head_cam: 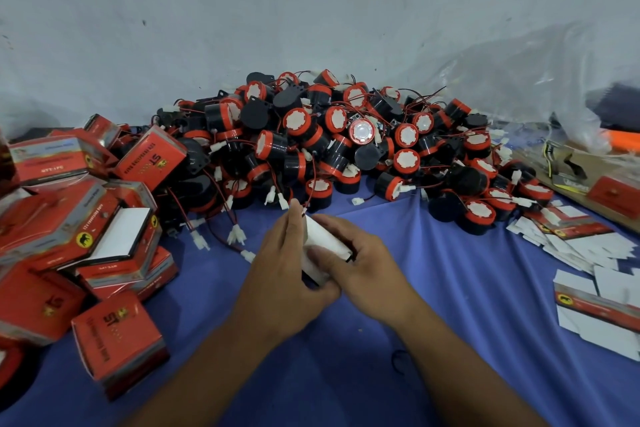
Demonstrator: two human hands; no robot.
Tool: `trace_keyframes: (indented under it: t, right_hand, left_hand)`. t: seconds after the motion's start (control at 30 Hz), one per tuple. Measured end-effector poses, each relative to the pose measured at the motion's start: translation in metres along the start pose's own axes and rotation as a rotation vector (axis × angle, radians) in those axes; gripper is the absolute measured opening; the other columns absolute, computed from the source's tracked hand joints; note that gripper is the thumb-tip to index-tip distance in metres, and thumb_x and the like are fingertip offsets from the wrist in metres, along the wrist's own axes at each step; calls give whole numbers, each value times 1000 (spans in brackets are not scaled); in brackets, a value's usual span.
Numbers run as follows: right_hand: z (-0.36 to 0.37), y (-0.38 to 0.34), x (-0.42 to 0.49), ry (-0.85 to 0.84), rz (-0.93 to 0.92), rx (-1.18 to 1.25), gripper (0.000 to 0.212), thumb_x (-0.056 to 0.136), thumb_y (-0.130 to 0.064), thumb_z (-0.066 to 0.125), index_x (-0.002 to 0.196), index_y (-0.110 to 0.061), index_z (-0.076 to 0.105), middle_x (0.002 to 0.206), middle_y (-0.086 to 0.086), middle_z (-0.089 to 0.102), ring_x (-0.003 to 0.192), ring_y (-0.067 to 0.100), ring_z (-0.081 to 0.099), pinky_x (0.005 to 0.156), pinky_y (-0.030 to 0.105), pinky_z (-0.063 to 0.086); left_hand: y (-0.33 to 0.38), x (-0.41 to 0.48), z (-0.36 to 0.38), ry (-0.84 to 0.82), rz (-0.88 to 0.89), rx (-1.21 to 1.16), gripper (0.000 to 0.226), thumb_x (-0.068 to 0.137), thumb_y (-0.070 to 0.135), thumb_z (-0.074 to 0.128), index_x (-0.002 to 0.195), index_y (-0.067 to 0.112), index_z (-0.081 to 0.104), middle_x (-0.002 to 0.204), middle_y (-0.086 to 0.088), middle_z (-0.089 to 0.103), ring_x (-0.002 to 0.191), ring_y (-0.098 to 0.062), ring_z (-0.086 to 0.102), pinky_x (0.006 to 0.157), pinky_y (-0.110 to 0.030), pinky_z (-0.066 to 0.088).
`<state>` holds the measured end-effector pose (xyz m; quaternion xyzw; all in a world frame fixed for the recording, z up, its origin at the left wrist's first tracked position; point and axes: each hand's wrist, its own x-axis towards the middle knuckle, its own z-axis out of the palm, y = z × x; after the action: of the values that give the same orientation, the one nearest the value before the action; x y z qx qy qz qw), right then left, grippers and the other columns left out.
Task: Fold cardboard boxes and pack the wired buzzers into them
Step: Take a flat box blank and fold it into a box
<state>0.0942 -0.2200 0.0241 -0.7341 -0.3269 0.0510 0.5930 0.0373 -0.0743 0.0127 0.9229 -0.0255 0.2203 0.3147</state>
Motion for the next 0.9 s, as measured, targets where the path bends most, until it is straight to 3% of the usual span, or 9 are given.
trace_keyframes:
  t: [0.17, 0.23, 0.37, 0.5, 0.6, 0.67, 0.73, 0.83, 0.9]
  right_hand:
    - [1, 4, -1, 5, -15, -49, 44, 102, -24, 56, 142, -41, 50, 131, -14, 65, 121, 9, 60, 101, 42, 51]
    - [3, 6, -2, 31, -21, -58, 45, 102, -25, 54, 143, -43, 49, 134, -15, 62, 124, 7, 58, 103, 41, 50]
    - [4, 7, -2, 73, -47, -65, 42, 104, -26, 52, 141, -46, 48, 134, -16, 62, 126, 5, 57, 105, 41, 49]
    - [2, 10, -1, -46, -82, -248, 44, 106, -36, 40, 151, -39, 37, 141, -15, 50, 134, 7, 45, 111, 38, 41]
    - [2, 14, 0, -98, -99, -319, 46, 107, -27, 44, 152, -34, 39, 134, -7, 47, 129, 14, 45, 107, 39, 42]
    - [-1, 17, 0, -63, -119, -378, 52, 101, -10, 54, 148, -29, 46, 135, -5, 46, 129, 17, 44, 107, 42, 42]
    - [-8, 20, 1, -29, -174, -526, 63, 91, 1, 62, 147, -24, 48, 136, -2, 49, 126, 19, 43, 109, 43, 36]
    - [-12, 21, 2, -130, -191, -616, 81, 91, -8, 67, 154, -31, 23, 140, -2, 49, 127, 22, 42, 115, 40, 31]
    - [-9, 22, 4, -174, -253, -699, 88, 89, -13, 69, 156, -31, 15, 137, -2, 50, 124, 22, 43, 113, 36, 33]
  left_hand:
    - [-3, 0, -1, 23, 26, -3, 107, 76, 47, 70, 158, 15, 9, 159, -2, 26, 144, -9, 23, 95, 7, 16]
    - [0, -1, -1, 32, 38, -5, 105, 75, 55, 63, 157, 12, 13, 158, -3, 28, 144, -10, 26, 99, 4, 17]
    - [3, -1, 2, 88, 87, 28, 97, 76, 55, 56, 153, 5, 27, 154, -8, 39, 142, -18, 37, 107, -16, 29]
    - [-7, -1, 5, 55, 94, 19, 98, 78, 40, 76, 153, 2, 25, 155, -10, 36, 143, -19, 34, 106, -2, 18]
    - [-17, -3, 9, 12, 76, -66, 100, 82, 34, 79, 155, 10, 15, 157, 2, 27, 141, 0, 24, 101, 5, 16]
    - [-21, -4, 11, -11, 116, -102, 92, 87, 33, 73, 155, 16, 12, 158, 6, 23, 142, 2, 20, 106, 2, 16]
    - [-26, -4, 12, -49, 168, -123, 82, 92, 31, 65, 154, 17, 13, 161, 3, 22, 148, -6, 20, 115, -9, 17]
    - [-35, -2, 5, -78, 186, -107, 77, 96, 26, 63, 155, 22, 13, 163, 7, 18, 149, -5, 16, 120, -20, 17]
    - [-41, 3, -3, -68, 279, 97, 70, 96, 32, 62, 155, 19, 27, 163, 5, 20, 142, -14, 24, 117, -24, 22]
